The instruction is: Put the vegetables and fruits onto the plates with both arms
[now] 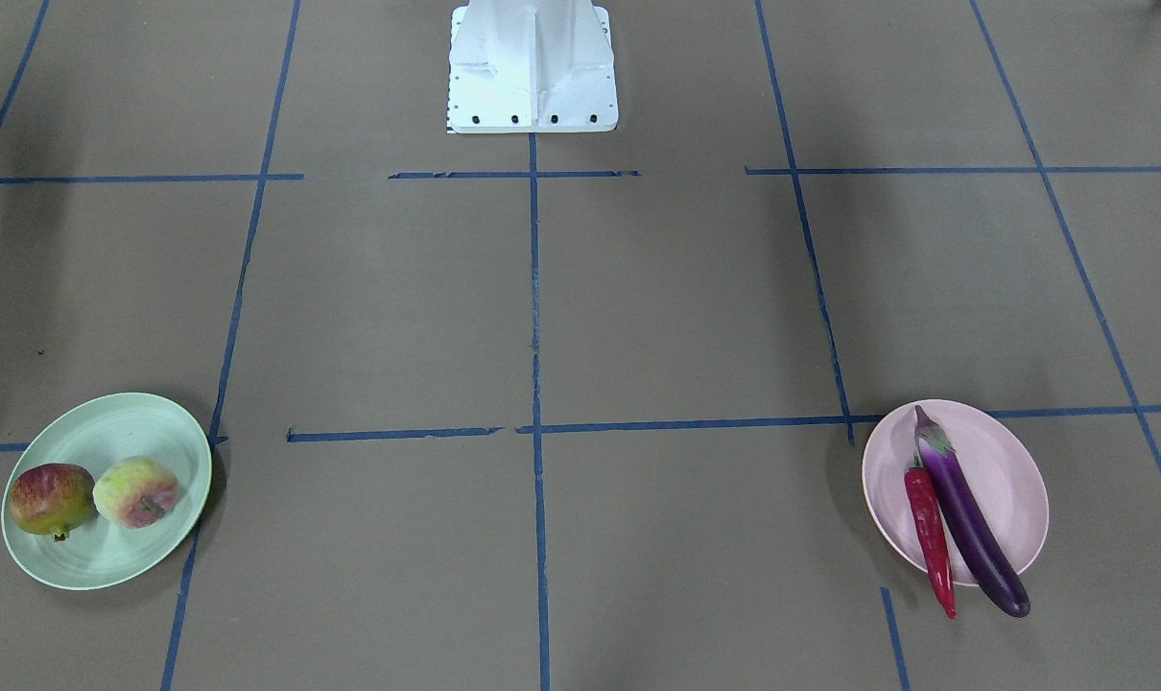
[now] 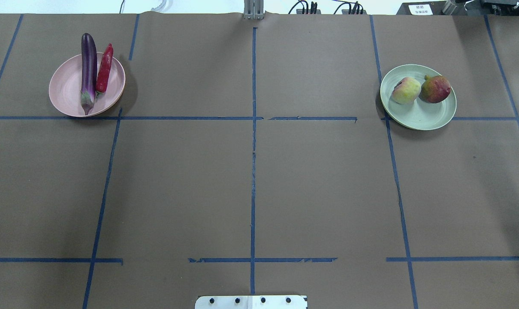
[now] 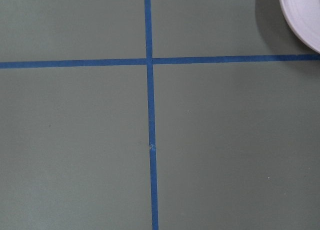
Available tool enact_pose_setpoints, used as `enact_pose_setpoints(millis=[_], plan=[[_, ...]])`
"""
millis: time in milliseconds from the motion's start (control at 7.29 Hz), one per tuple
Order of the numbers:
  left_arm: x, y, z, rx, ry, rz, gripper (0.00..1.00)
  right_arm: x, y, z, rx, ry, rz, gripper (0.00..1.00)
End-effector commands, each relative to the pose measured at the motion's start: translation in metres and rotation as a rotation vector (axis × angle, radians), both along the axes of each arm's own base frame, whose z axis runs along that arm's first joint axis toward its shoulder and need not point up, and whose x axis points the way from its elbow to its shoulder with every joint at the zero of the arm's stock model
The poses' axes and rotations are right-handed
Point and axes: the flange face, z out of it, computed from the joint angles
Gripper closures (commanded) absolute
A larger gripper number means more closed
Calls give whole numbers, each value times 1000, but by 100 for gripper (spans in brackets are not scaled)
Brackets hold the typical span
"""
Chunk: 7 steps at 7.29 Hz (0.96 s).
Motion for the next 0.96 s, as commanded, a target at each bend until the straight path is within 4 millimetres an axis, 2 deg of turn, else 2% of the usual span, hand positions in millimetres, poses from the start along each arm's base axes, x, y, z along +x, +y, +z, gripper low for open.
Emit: enact_pose_setpoints(millis=[0, 412, 549, 824], plan=[[0, 4, 2, -10, -5, 1, 0, -12, 0, 2, 45, 14, -77, 0], [0, 3, -1, -6, -2, 5, 0, -4, 0, 6, 53, 29, -135, 0], [0, 4, 10, -23, -8, 11, 0, 0, 0, 2, 60, 31, -125, 0], [0, 9, 16, -40, 1, 10, 0, 2, -3, 2, 66, 55, -119, 0]])
